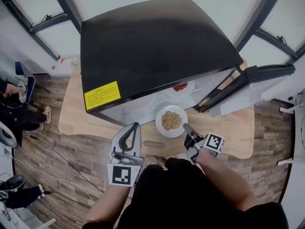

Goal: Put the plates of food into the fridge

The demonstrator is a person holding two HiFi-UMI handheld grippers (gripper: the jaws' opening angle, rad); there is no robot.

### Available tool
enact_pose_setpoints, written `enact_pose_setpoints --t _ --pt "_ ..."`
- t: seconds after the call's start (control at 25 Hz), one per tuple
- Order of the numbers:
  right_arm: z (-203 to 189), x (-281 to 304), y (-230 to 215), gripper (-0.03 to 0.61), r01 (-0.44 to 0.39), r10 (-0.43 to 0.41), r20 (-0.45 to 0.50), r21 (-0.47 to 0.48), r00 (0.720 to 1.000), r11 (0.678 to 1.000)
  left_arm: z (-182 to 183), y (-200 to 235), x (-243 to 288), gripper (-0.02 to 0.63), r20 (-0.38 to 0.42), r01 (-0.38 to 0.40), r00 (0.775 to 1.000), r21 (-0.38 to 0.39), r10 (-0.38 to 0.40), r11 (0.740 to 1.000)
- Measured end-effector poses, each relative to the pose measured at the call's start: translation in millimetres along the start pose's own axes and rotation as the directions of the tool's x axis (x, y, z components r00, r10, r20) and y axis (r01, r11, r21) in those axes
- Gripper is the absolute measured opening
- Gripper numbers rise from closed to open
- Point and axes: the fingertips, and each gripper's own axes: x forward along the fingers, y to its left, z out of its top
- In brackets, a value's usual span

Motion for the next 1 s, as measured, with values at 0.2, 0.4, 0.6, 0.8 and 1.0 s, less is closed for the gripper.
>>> enact_pose_setpoints --t 0.2,0.4,0.6,0.8,1.0 --pt "5 17 5 0.034 -0.012 0.011 -0.042 -0.006 0.999 1.000 2 9 -6 0.005 -0.004 -0.066 0.998 -0.008 0.066 0.998" --pt "10 32 19 0.034 -0.045 0.041 -0.045 -0.076 0.998 0.996 9 18 -11 0.003 0.004 -0.111 0.994 0.001 0.111 0.994" --pt "10 47 17 0.034 -0.027 0.024 -0.041 -0.057 0.999 0.998 14 30 -15 0.004 0.003 -0.149 0.989 0.019 0.149 0.989" --pt "8 70 23 0.034 -0.055 0.051 -0.050 -0.082 0.997 0.995 18 32 -18 0.005 -0.002 -0.153 0.988 0.035 0.153 0.988" --pt "-2 91 23 0.034 -0.062 0.056 -0.075 -0.086 0.996 0.994 15 35 -28 0.004 -0.028 -0.169 0.985 0.052 0.171 0.984"
